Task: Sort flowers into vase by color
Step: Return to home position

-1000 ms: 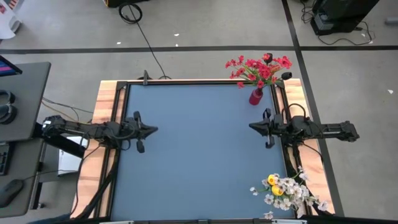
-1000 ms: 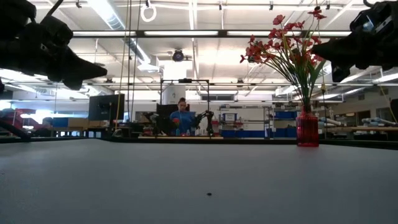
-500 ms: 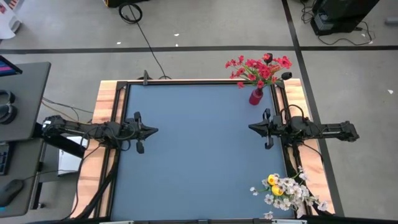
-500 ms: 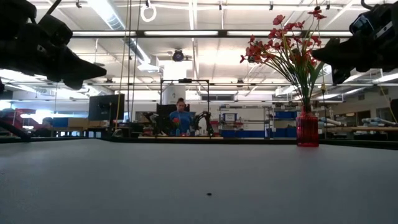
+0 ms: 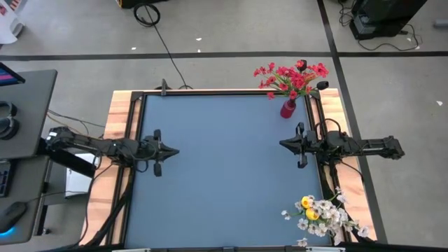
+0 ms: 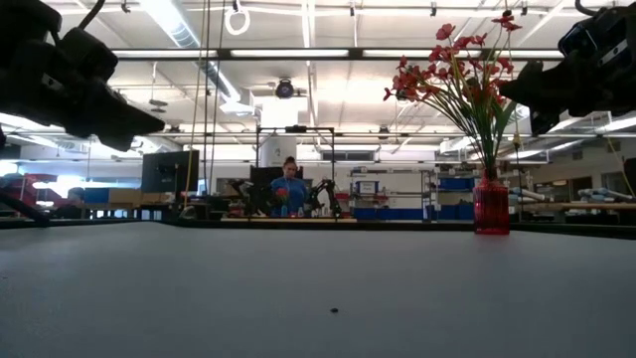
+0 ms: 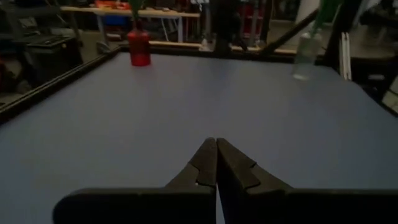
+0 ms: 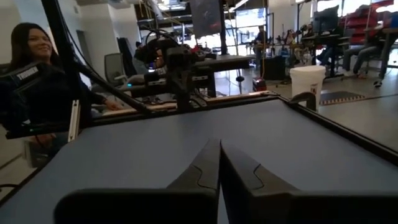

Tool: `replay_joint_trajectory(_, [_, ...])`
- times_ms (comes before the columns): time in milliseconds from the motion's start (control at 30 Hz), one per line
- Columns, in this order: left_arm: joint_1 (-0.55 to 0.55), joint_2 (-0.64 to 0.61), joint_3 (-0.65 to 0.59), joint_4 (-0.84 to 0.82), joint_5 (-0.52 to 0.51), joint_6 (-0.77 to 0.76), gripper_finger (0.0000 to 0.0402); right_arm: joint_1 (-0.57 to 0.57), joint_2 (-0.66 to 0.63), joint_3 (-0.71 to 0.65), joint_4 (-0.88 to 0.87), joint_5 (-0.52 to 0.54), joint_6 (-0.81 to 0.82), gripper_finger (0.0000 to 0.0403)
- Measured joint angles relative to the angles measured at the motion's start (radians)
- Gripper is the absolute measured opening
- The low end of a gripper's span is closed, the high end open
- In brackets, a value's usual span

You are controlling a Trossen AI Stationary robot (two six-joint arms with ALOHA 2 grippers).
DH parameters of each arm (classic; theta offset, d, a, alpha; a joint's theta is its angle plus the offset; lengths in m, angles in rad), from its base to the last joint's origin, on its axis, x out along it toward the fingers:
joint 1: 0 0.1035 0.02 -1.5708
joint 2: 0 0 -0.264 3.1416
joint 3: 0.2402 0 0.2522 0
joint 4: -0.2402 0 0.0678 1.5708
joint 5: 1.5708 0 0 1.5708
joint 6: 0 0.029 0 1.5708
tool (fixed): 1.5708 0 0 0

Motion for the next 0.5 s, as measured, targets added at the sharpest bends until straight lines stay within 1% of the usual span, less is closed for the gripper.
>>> replay_joint_trajectory(133, [-0.016,0.034,0.0,0.024,-0.054,0.023,0.0007,0.0,0.0,0.0,0.0,0.001,0.014,0.0021])
replay_joint_trajectory(267, [-0.015,0.035,0.0,0.172,-0.071,0.073,0.0007,0.0,0.0,0.0,0.002,-0.003,0.014,0.0021])
replay_joint_trajectory(333, [-0.015,0.026,0.0,0.213,-0.072,0.104,0.0007,0.0,0.0,0.0,0.006,-0.003,0.014,0.0021])
replay_joint_trajectory(433, [-0.015,-0.013,0.0,0.21,-0.072,0.15,0.0007,0.0,0.0,0.0,0.006,-0.003,0.015,0.0021])
replay_joint_trajectory(500, [-0.015,-0.05,0.0,0.158,-0.072,0.155,0.0007,0.0,0.0,0.0,0.006,-0.003,0.015,0.0022])
